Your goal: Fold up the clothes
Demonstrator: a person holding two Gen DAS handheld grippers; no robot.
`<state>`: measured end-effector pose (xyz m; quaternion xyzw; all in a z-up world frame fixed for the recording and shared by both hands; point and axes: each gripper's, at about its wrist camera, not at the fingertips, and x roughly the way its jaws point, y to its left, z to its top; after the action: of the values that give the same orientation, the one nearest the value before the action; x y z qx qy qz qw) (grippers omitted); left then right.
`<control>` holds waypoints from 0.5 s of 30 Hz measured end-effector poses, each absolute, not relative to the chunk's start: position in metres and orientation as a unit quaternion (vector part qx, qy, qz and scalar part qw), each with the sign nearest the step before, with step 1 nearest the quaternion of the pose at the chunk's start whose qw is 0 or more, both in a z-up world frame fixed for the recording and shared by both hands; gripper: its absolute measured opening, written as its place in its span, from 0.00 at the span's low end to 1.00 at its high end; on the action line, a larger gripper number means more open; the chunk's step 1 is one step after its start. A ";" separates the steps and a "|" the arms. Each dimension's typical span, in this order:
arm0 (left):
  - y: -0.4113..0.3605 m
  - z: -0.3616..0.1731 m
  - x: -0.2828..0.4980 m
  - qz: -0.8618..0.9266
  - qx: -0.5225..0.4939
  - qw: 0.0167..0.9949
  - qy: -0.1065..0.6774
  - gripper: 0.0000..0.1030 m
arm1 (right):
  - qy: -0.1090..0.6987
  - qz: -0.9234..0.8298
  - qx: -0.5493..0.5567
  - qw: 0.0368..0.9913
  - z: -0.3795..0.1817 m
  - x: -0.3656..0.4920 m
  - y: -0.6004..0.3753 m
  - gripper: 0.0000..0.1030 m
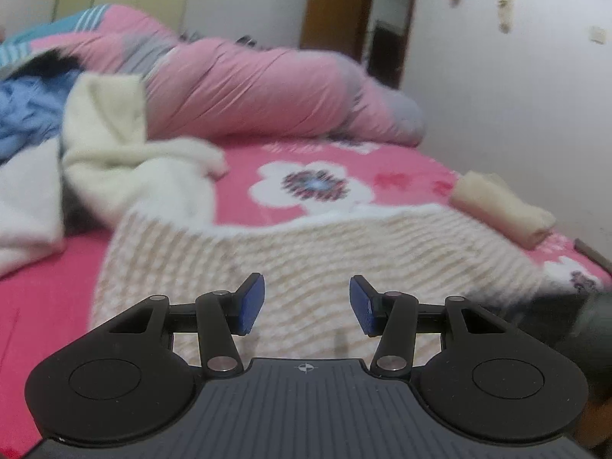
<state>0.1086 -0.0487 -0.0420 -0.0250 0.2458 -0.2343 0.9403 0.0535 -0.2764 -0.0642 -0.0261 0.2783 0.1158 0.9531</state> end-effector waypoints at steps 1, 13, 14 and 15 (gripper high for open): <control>-0.055 -0.041 0.108 -0.246 -0.030 0.937 0.245 0.48 | 0.279 0.113 -0.031 0.953 -0.081 0.053 -0.280 0.10; -0.138 -0.066 0.101 -0.339 0.076 0.897 0.274 0.48 | 0.310 0.007 -0.034 0.950 -0.070 0.043 -0.422 0.10; -0.142 -0.073 0.103 -0.335 0.091 0.895 0.279 0.49 | 0.317 0.017 -0.025 0.948 -0.085 0.045 -0.438 0.10; -0.143 -0.076 0.104 -0.333 0.094 0.896 0.277 0.49 | 0.313 0.034 0.002 0.949 -0.085 0.042 -0.451 0.10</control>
<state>0.1043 -0.1425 -0.0759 0.0941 0.2767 -0.3330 0.8965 0.0421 -0.4510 -0.0855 0.0018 0.3134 0.0344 0.9490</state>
